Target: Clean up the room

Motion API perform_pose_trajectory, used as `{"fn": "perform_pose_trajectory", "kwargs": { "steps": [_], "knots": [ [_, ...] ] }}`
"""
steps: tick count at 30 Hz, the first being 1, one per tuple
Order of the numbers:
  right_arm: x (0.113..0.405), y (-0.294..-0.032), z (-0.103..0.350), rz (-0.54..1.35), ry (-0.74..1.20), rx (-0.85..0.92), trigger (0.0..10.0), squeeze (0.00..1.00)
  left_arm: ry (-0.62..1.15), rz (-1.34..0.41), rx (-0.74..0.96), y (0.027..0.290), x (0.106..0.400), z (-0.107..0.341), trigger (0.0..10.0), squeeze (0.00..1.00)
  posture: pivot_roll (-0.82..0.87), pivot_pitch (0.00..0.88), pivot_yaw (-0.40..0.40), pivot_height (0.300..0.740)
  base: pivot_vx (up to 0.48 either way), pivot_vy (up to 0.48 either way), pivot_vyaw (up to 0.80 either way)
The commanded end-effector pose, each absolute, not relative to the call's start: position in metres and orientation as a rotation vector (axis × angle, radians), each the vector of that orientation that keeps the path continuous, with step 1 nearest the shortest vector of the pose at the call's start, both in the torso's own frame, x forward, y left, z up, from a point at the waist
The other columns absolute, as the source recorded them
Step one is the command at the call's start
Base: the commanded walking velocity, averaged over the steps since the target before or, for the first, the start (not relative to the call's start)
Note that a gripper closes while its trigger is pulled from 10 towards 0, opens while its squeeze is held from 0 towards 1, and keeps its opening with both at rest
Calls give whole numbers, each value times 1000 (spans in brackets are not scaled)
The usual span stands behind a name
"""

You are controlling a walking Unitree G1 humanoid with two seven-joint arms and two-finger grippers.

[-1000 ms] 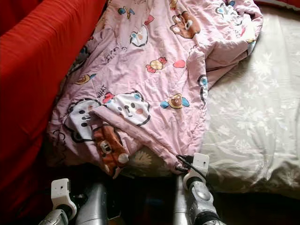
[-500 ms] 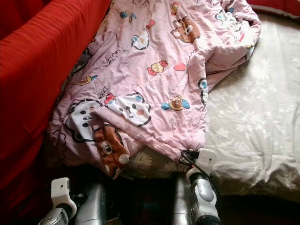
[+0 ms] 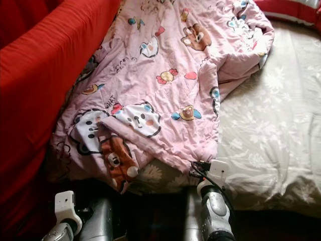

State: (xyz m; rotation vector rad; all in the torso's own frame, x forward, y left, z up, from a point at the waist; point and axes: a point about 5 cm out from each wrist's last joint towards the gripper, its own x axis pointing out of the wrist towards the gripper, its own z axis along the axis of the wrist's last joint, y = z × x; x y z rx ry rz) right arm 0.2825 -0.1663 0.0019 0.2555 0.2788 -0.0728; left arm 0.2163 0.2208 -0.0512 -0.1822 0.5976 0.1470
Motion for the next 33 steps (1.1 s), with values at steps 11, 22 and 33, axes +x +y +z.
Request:
{"fn": "perform_pose_trajectory", "kwargs": {
  "steps": [11,22,33],
  "knots": [
    [278,-169,-4,-83,313,255,10000,0,789,121,-185,209,183,-76,10000,0,-14,216,13,711,0,0,0],
    [281,-169,-1,-84,303,256,10000,0,816,126,-172,210,181,-78,10000,0,-17,200,16,740,0,0,0],
    [282,-175,0,-110,307,241,10000,0,822,123,-169,210,182,-78,10000,0,-11,211,17,740,0,0,0]
  ]
}}
